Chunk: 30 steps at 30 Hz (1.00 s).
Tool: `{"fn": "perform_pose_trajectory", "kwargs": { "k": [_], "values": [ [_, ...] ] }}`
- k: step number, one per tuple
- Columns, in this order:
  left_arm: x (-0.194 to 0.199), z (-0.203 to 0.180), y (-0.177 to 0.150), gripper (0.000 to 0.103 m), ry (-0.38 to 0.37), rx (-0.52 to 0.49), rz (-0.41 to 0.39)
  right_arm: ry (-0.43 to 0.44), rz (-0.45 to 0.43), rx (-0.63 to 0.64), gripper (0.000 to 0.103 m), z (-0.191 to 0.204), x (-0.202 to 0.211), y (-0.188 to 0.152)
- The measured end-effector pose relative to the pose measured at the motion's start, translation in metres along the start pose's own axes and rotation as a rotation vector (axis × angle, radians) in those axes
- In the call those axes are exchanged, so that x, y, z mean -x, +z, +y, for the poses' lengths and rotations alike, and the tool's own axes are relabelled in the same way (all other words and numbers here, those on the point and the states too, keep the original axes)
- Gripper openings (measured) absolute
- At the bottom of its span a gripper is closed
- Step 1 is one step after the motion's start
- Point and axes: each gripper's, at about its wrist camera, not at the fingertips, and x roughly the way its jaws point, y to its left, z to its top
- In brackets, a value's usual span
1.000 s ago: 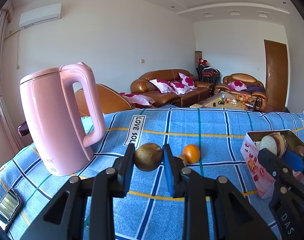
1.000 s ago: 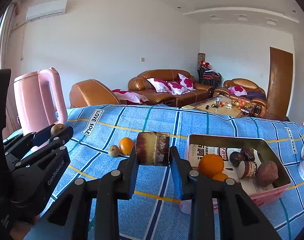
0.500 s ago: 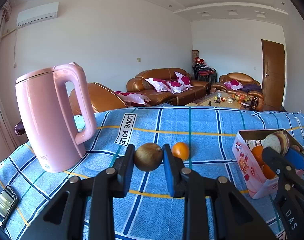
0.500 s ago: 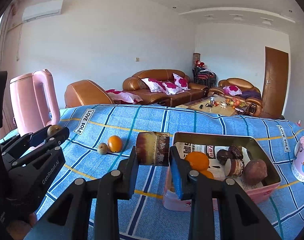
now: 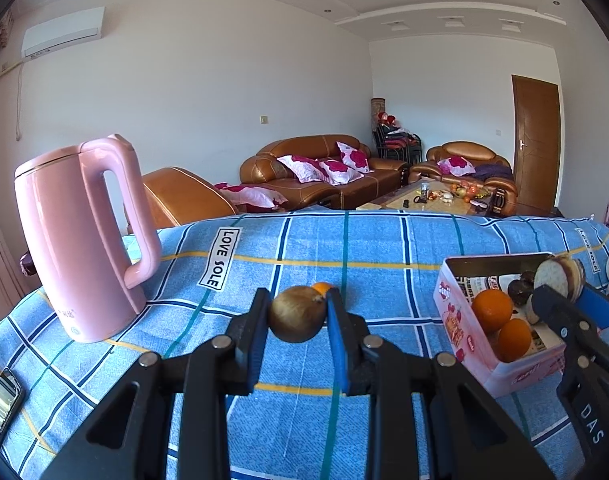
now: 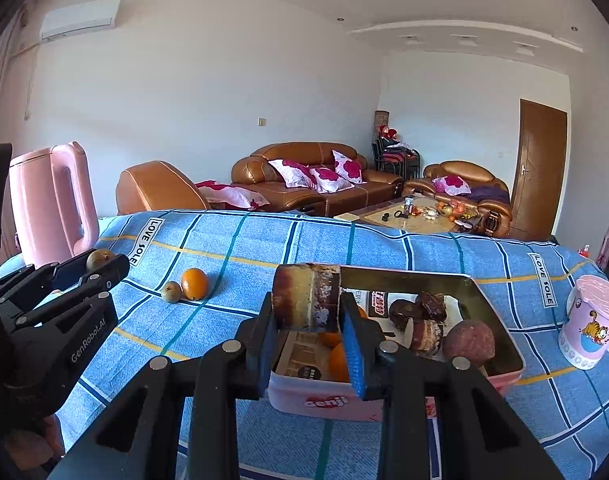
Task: Organize fruits
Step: 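Carry the cake roll and kiwi toward the pink tin box with both tools, then lower the right tool's cake roll while the left lowers the kiwi into the tin box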
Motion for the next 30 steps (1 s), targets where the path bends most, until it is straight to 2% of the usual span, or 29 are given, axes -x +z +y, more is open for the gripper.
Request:
{"fn": "perform_pose_trajectory", "kwargs": {
  "k": [18, 30],
  "values": [
    [0.0, -0.049, 0.002, 0.029, -0.062, -0.048, 0.001, -0.055, 0.005, -0.01, 0.032, -0.048, 0.002, -0.002],
    [-0.001, -0.082, 0.005, 0.029, -0.13, -0.069, 0.002, -0.124, 0.01, -0.033, 0.032, -0.087, -0.002, -0.002]
  ]
}}
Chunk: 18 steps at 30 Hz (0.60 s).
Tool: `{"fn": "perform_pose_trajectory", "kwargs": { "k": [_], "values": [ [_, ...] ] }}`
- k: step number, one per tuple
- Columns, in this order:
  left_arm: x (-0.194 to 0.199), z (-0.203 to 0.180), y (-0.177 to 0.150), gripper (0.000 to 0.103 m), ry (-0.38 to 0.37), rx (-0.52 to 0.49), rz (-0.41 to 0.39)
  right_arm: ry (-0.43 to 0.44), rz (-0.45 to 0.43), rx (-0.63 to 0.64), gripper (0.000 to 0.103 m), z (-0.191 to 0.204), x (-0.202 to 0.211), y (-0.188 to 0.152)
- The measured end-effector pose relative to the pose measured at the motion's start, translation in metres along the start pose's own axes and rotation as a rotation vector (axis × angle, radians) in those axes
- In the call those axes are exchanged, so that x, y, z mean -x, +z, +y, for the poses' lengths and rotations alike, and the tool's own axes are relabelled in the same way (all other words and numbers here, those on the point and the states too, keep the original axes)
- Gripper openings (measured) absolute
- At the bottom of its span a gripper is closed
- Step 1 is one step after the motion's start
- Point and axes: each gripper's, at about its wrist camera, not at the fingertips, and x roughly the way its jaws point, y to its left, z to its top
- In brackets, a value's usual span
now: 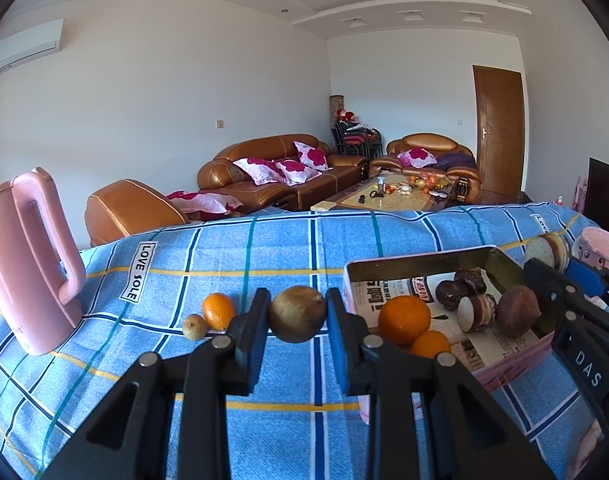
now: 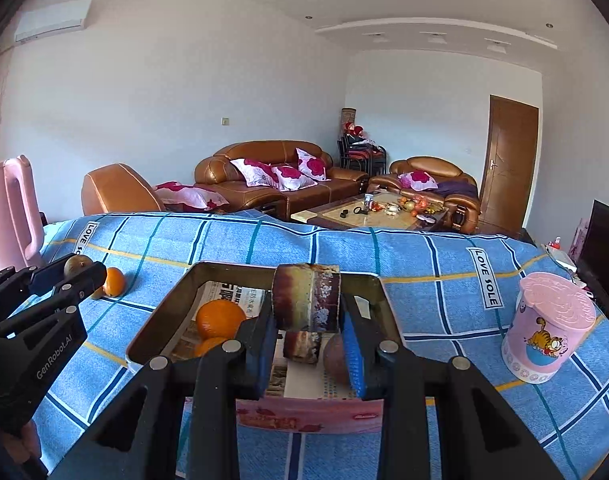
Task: Organize fruits
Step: 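Lower the right tool's cake roll while the left lowers the kiwi into the tin box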
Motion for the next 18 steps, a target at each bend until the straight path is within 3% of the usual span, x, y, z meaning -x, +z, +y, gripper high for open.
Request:
{"fn": "perform_pose_trajectory", "kwargs": {
  "k": [7, 18],
  "values": [
    [-0.005, -0.02, 0.004, 0.029, -0.067, 0.0, 0.007, -0.034, 0.009, -0.027, 0.032, -0.024, -0.006, 0.002],
    [-0.032, -0.071, 0.014, 0.029, -0.186, 0.005, 0.085, -0.089, 0.051, -0.026, 0.032, -0.044, -0.025, 0.007]
  ]
}}
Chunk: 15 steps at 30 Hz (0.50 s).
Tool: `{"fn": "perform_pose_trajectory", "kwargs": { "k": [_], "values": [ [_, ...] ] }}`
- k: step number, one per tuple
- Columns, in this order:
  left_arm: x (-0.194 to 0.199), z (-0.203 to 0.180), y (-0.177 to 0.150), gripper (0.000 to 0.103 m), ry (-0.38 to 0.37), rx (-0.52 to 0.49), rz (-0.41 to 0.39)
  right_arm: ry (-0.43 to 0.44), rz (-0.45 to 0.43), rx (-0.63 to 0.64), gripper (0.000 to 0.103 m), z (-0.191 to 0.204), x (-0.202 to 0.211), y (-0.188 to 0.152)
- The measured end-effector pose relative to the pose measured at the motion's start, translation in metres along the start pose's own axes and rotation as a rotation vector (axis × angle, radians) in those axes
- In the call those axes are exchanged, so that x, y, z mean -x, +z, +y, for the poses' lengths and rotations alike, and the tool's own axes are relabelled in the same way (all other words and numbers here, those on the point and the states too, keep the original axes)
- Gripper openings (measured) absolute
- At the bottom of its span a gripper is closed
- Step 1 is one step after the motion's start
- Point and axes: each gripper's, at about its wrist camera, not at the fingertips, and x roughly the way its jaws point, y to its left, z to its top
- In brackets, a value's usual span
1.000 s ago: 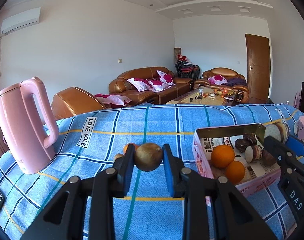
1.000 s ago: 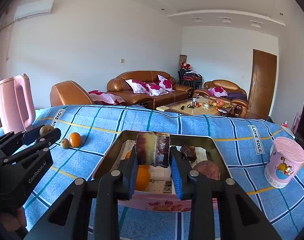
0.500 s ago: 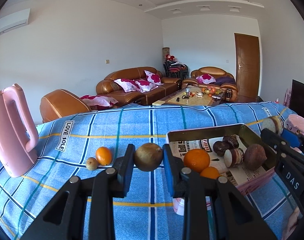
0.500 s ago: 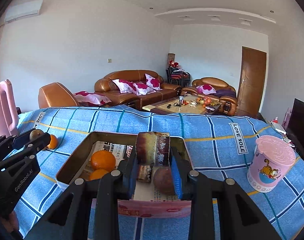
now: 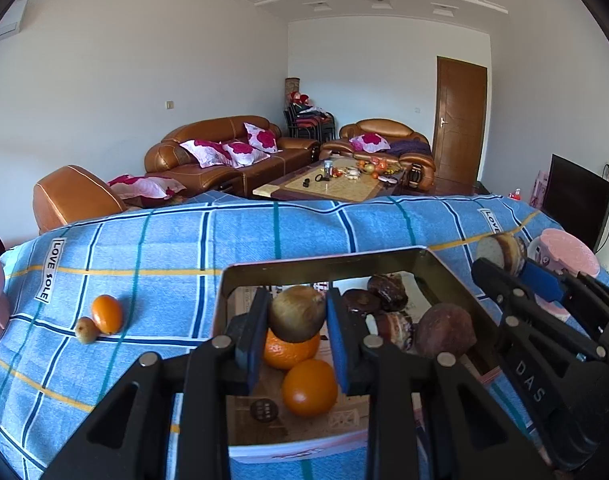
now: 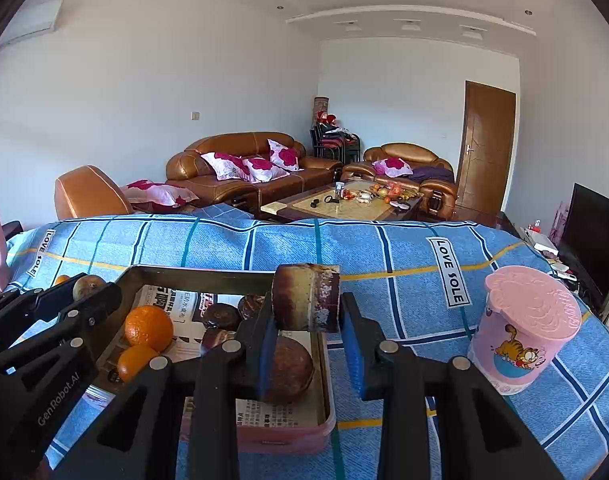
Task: Organize fruits
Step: 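Lower the right tool's cake roll while the left lowers the kiwi into the tin box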
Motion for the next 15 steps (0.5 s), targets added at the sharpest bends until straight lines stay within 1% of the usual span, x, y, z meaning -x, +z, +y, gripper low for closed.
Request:
{"fn": "perform_pose_trajectory", "kwargs": {
  "k": [4, 7, 15],
  "values": [
    [-0.013, -0.005, 0.003, 0.029, -0.014, 0.008, 0.04, 0.003, 0.041, 0.011, 0.032, -0.004, -0.014, 0.003],
    [-0.02, -0.007, 0.004, 0.029, -0.019, 0.005, 0.069, 0.034, 0.091, 0.024, 0.032, -0.002, -0.025, 0.004],
    [-0.029, 0.0, 0.003, 0.029, -0.068, 0.038, 0.123, 0.131, 0.156, 0.053, 0.032, 0.006, -0.04, 0.003]
  ]
}}
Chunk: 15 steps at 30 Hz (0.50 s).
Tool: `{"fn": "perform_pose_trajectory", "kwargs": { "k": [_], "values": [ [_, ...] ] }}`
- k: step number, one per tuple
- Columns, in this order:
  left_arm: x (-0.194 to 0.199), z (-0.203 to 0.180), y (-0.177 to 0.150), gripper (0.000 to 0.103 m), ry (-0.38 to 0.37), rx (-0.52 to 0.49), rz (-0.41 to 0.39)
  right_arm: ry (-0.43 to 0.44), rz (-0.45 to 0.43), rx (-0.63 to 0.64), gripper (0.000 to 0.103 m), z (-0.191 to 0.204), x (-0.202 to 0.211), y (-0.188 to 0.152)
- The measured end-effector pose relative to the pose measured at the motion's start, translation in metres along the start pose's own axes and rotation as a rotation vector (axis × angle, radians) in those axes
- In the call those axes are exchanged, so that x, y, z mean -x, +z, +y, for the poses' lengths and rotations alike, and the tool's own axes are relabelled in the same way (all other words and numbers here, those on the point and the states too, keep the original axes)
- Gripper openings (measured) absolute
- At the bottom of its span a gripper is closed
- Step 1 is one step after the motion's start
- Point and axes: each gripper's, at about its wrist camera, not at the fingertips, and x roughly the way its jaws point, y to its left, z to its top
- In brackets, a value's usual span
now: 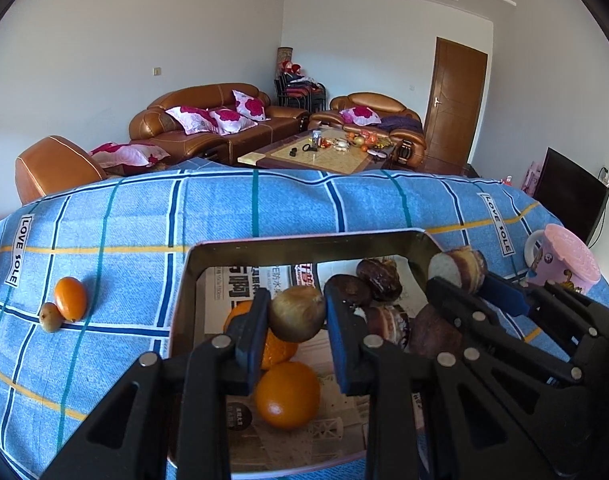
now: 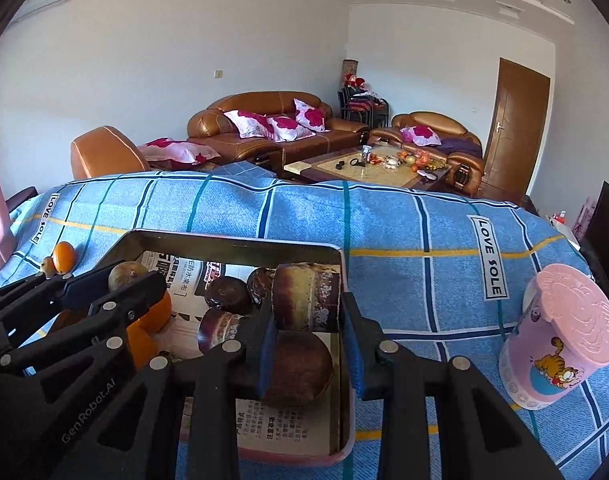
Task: Organize fruits
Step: 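Lower the right tool's cake roll while the left lowers the kiwi into the tin box, then open the right tool to drop the cake roll while the left drops the kiwi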
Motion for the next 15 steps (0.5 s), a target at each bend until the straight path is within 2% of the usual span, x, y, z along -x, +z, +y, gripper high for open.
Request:
{"fn": "perform_pose_trajectory", "kwargs": {
  "k": [6, 15],
  "values": [
    [-0.0065, 0.0041, 0.0002, 0.029, -0.022, 0.021, 0.03, 0.055, 0.017, 0.049, 0.033, 0.0103, -0.0043, -0.0017],
    [-0.0049, 0.0039, 0.0007, 0.029, -0.022, 0.018, 0.028, 0.114, 0.013, 0.019, 0.034, 0.0036, -0.0025, -0.002]
  ]
}}
